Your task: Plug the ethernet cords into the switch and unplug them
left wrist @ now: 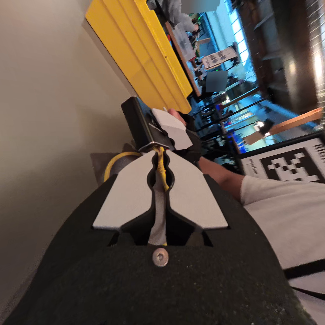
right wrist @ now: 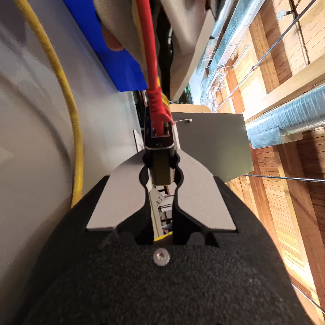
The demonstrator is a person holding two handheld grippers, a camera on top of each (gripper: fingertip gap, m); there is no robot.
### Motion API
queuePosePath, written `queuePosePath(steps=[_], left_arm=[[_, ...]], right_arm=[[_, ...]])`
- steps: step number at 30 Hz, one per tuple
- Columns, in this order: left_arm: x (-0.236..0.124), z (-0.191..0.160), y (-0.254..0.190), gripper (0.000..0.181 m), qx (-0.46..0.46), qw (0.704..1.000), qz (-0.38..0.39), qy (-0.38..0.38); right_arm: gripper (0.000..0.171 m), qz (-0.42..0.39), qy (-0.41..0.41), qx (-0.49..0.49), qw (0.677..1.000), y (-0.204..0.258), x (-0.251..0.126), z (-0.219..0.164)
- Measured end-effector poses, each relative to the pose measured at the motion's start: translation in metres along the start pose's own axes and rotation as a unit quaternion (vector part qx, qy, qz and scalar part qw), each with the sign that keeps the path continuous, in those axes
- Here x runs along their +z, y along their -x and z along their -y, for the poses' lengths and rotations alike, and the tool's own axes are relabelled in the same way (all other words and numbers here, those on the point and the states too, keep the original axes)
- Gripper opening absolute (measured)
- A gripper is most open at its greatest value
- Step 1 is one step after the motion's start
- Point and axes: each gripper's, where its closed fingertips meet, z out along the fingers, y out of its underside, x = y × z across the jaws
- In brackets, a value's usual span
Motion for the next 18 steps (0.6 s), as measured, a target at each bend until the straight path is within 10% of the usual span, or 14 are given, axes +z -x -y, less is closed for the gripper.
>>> queuePosePath(steps=[18], left_arm=[[0.008,-0.006,-0.03,0.018,-0.086,0.994,-0.071,-0.002]], right_arm=[[0.024,-0.058,0.005,-0.03,0.998,-0.034,-0.005,0.009]])
